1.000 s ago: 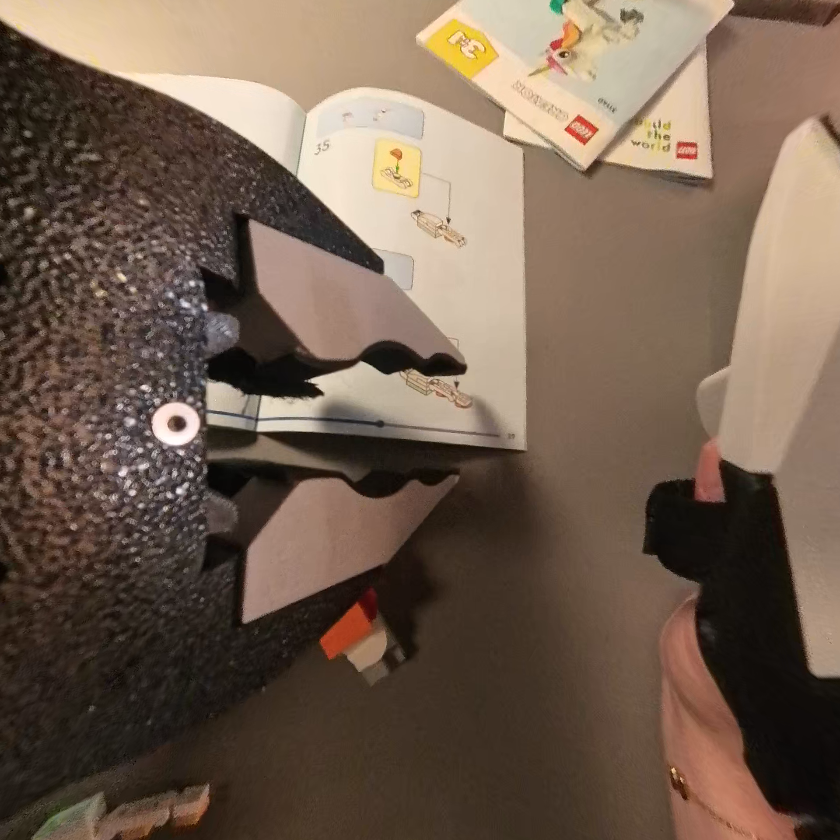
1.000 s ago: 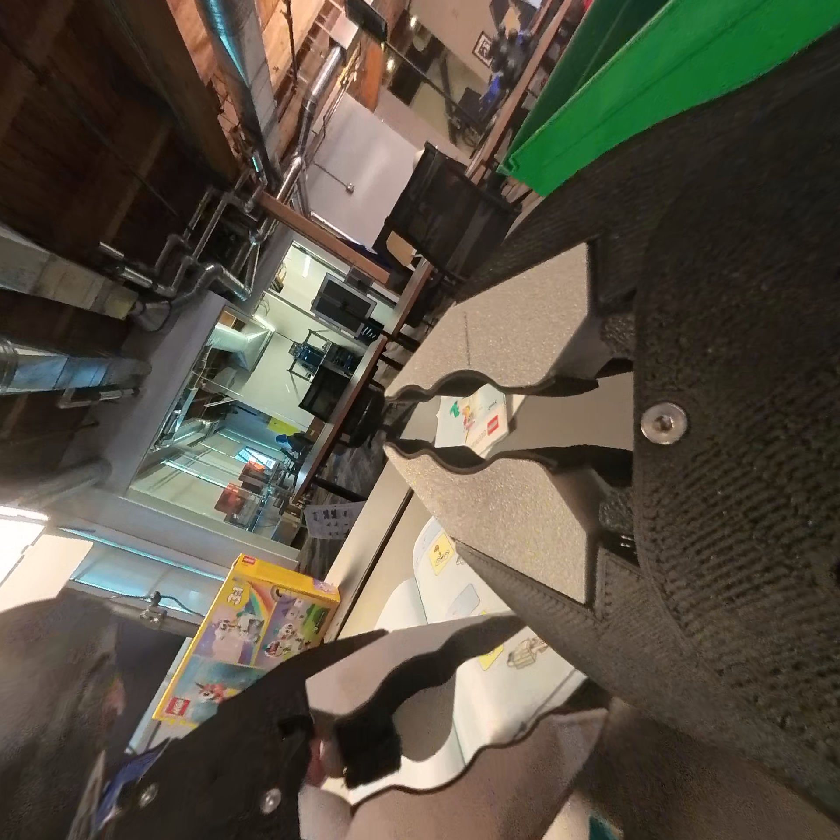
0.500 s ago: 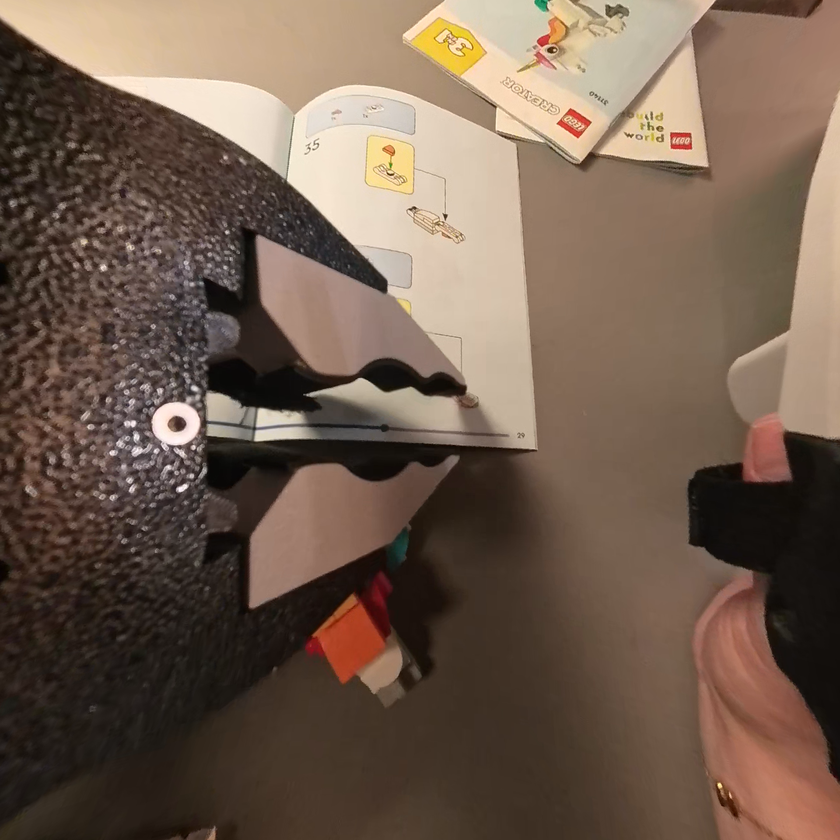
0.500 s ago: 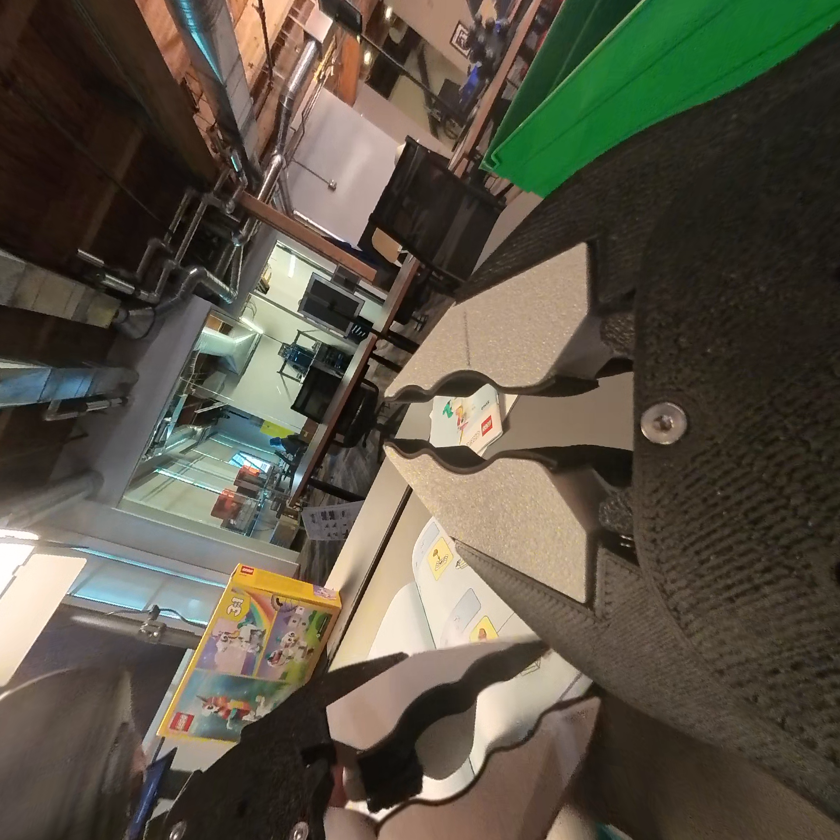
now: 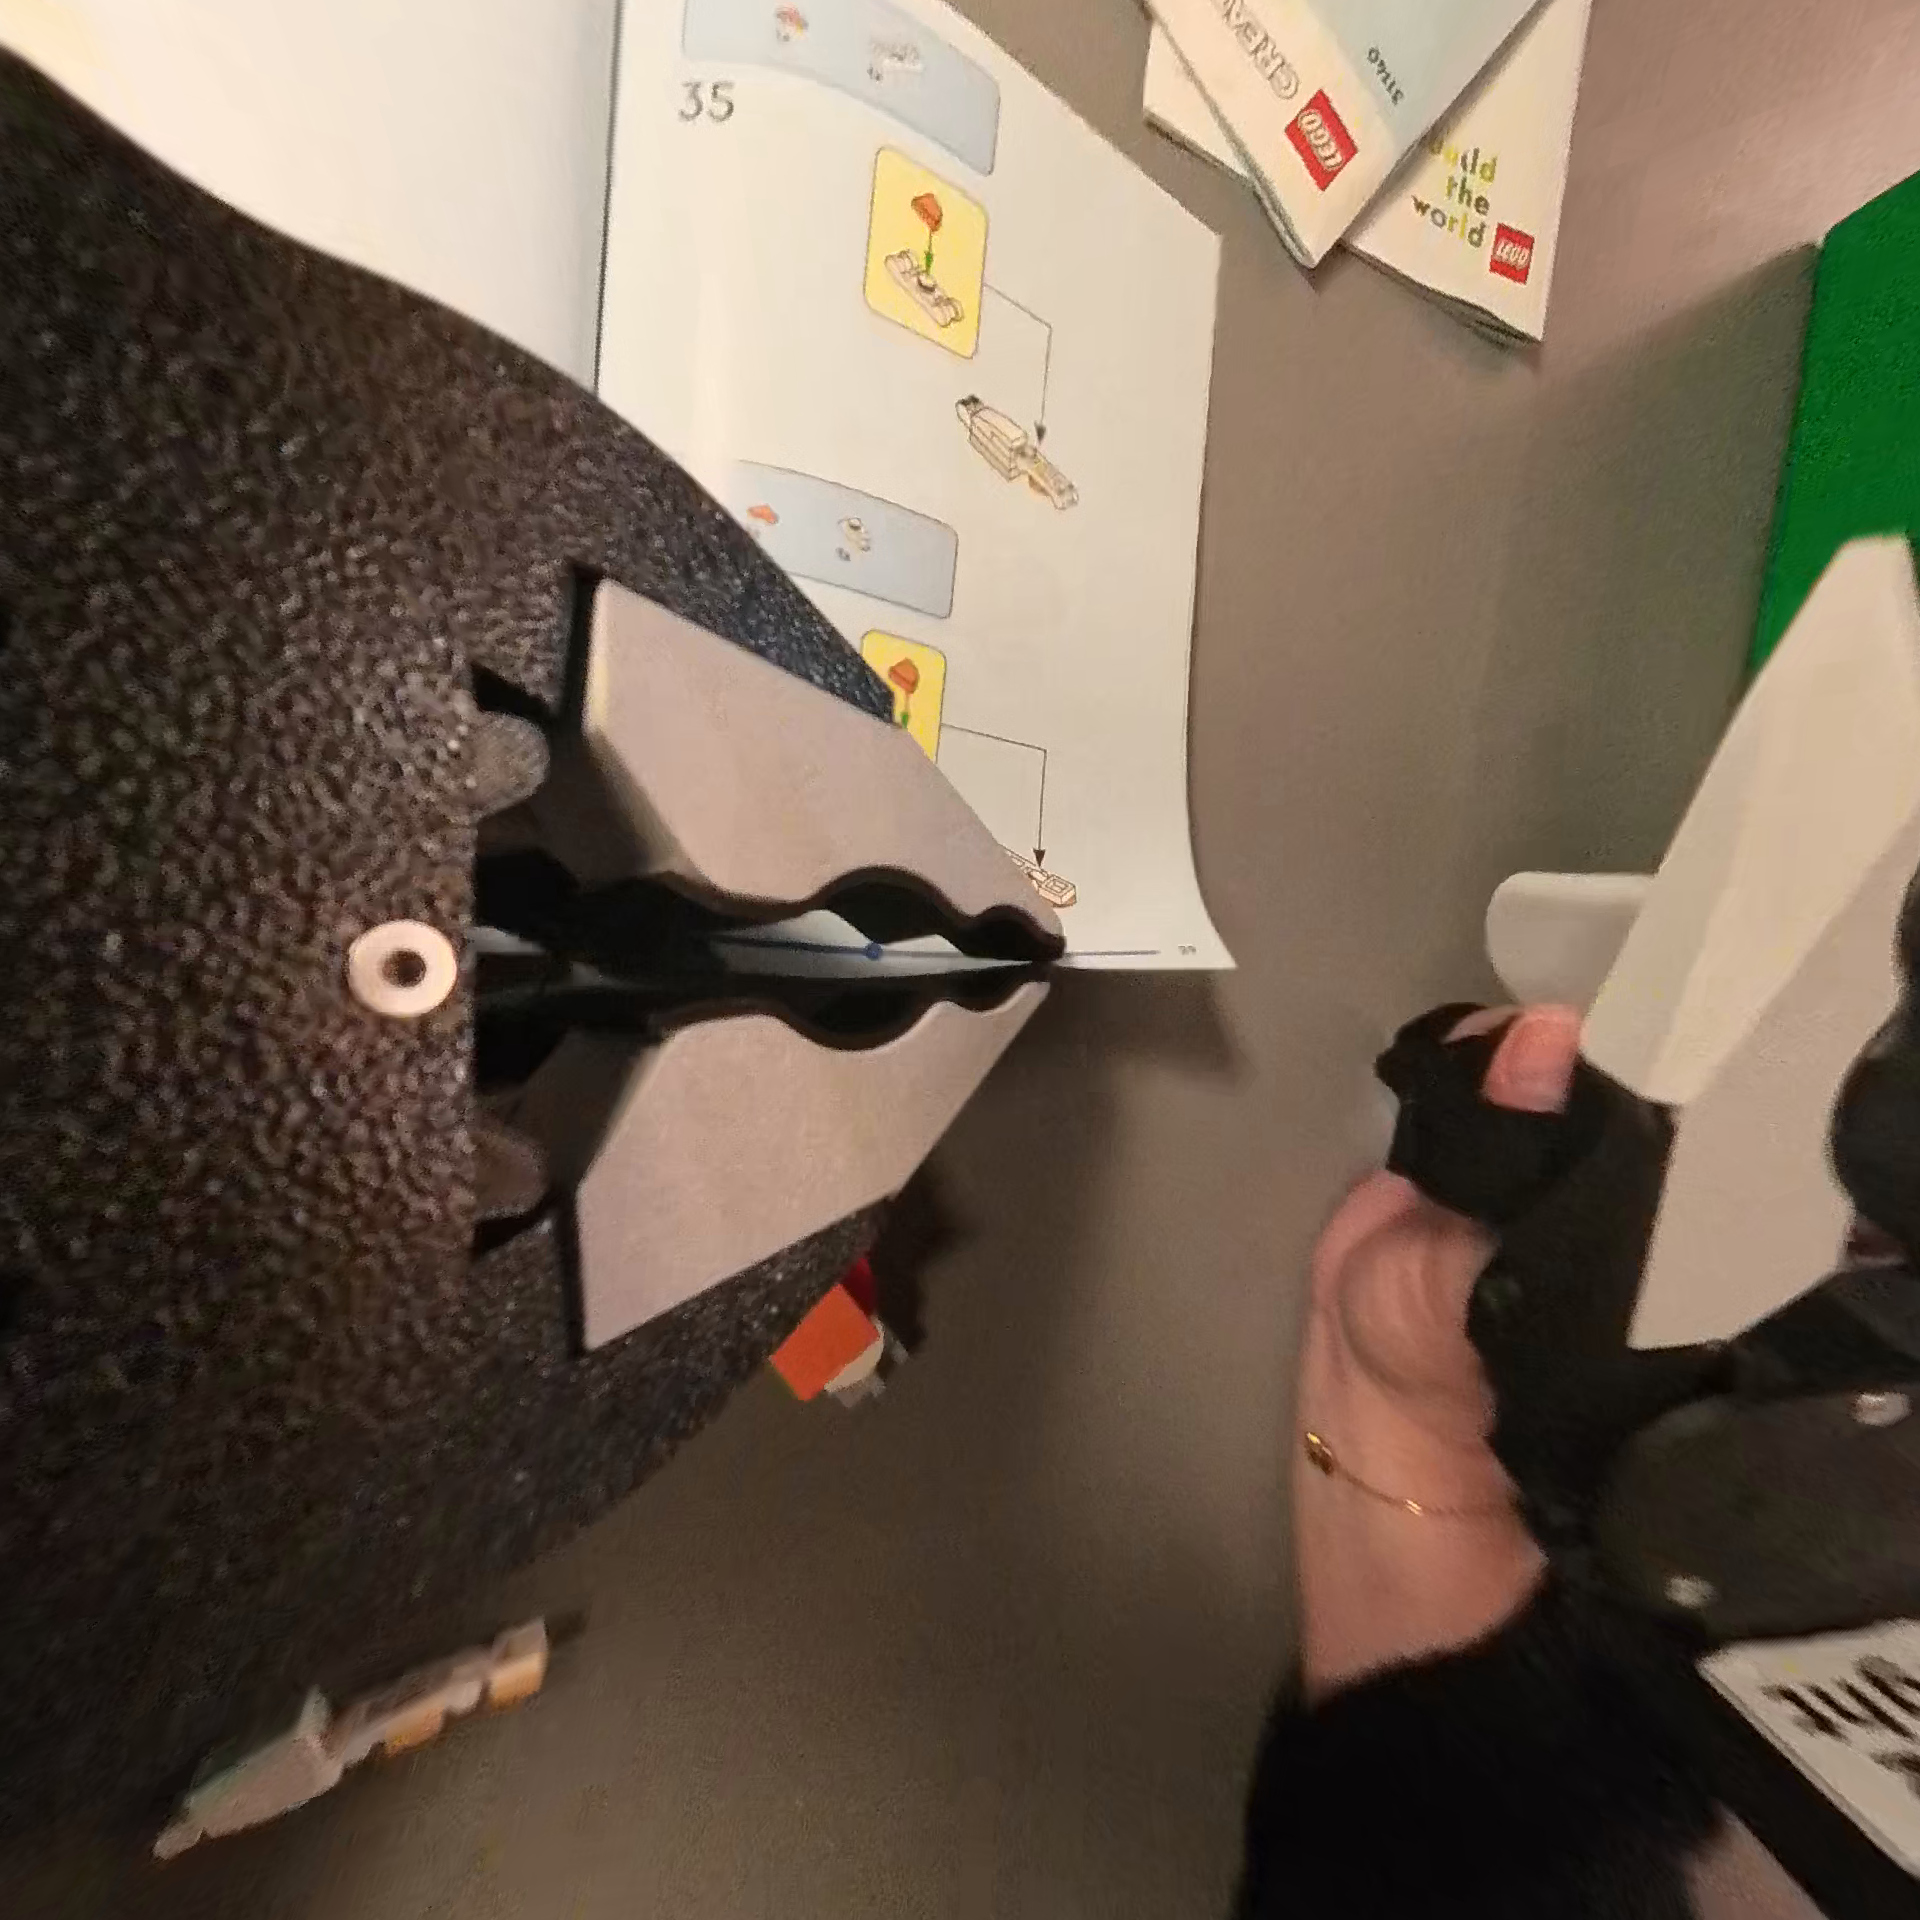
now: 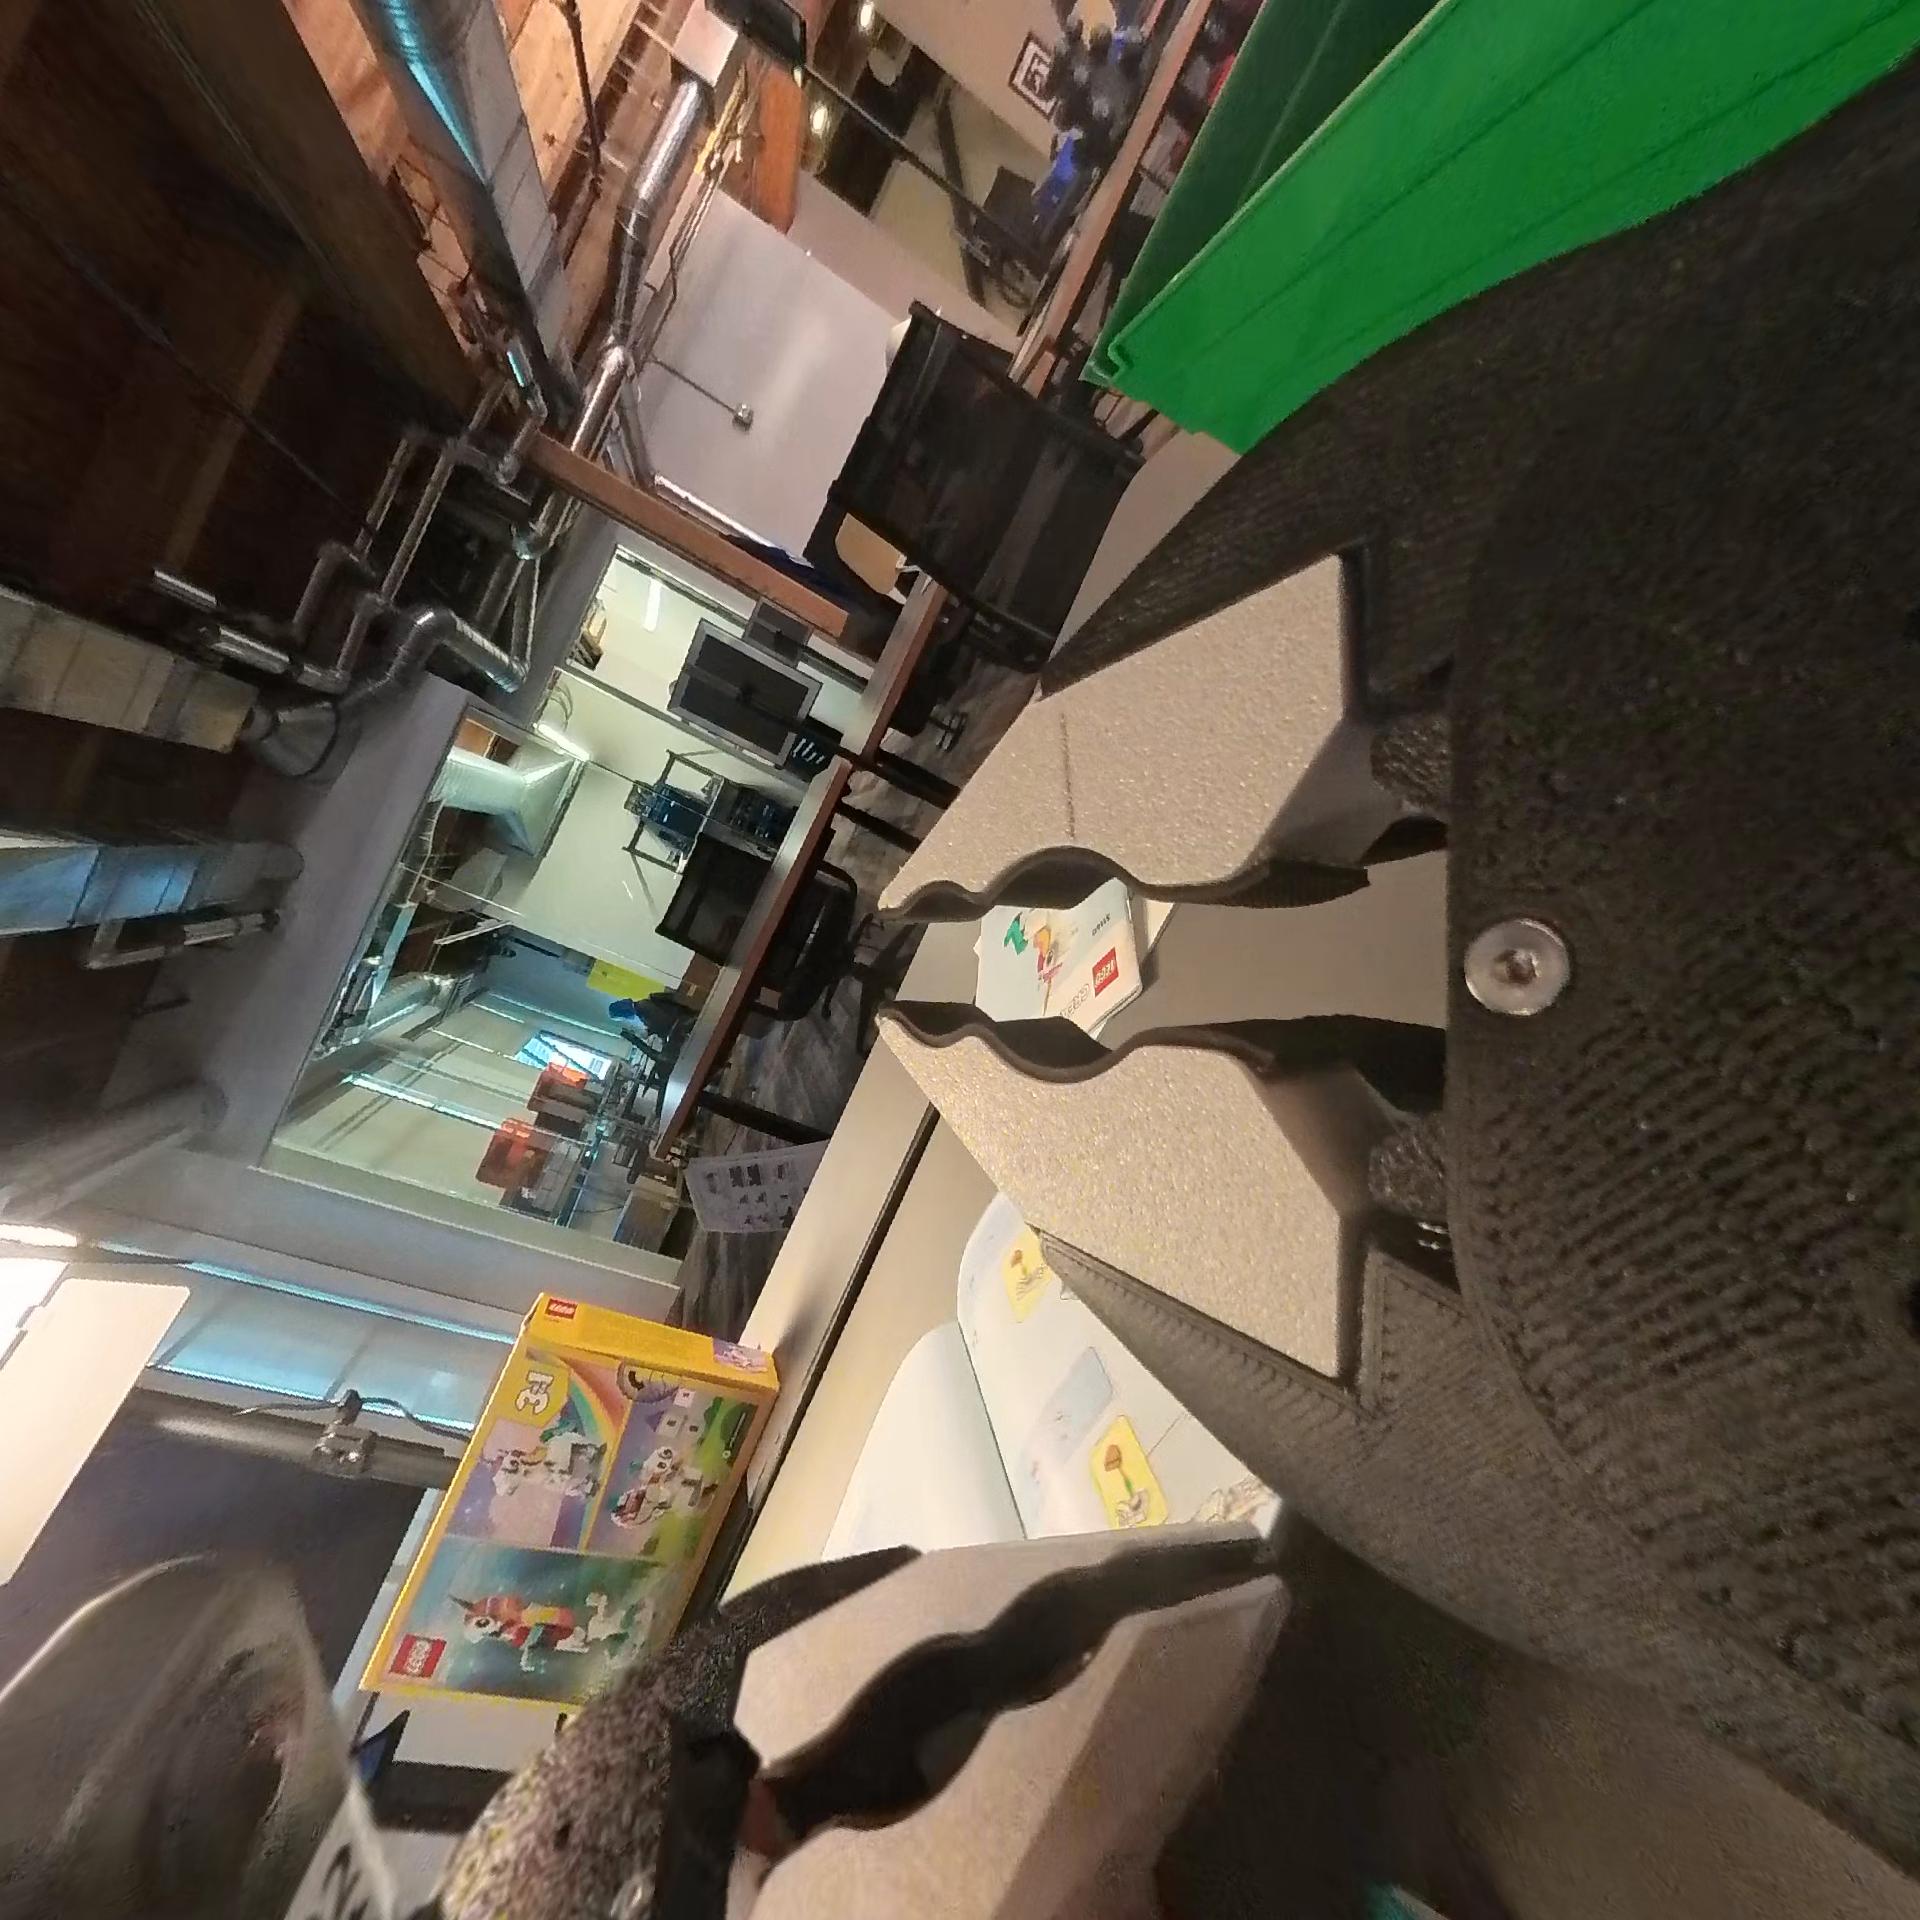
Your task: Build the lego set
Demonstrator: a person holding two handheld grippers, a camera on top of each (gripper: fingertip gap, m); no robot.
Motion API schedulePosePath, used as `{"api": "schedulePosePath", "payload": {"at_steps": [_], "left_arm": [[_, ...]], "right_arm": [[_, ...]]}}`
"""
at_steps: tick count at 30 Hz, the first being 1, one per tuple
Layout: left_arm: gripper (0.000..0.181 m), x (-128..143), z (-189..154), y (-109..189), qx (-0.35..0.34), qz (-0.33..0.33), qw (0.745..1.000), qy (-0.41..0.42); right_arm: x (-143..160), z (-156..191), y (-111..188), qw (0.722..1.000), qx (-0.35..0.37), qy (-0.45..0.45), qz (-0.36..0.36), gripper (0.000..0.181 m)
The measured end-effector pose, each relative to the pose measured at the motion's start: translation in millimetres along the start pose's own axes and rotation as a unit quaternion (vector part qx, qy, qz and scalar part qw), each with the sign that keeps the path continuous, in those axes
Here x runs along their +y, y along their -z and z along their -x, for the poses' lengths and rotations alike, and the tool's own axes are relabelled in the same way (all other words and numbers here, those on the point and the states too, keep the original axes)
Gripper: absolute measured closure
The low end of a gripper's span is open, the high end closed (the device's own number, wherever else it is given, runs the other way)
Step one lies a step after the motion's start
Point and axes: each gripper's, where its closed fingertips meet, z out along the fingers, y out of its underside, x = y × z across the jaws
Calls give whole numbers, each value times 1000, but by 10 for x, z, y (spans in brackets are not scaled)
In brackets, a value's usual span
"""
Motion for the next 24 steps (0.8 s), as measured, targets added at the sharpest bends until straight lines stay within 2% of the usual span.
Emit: {"api": "schedulePosePath", "payload": {"at_steps": [1, 6, 9, 12, 20, 24], "left_arm": [[181, -18, 1, 19, 11, -15, 1000, 18], [181, -48, 0, 94, 71, -66, 989, 114], [181, -111, -9, 198, 117, -107, 970, 185], [181, -134, 103, 256, 116, -135, 956, 234], [181, -40, 128, 164, 117, -98, 951, 268], [181, 54, 124, 79, 107, -59, 954, 274]], "right_arm": [[1, 0, -1, 1000, 0, 0, 0, 168], [6, -1, -2, 1000, 0, -2, 1, 168], [12, -7, -3, 1000, 0, -5, 2, 168], [17, -4, -7, 1000, -2, -7, 4, 168], [19, 24, -12, 1000, -8, -4, 6, 168], [19, 30, -13, 1000, -10, -2, 6, 168]]}}
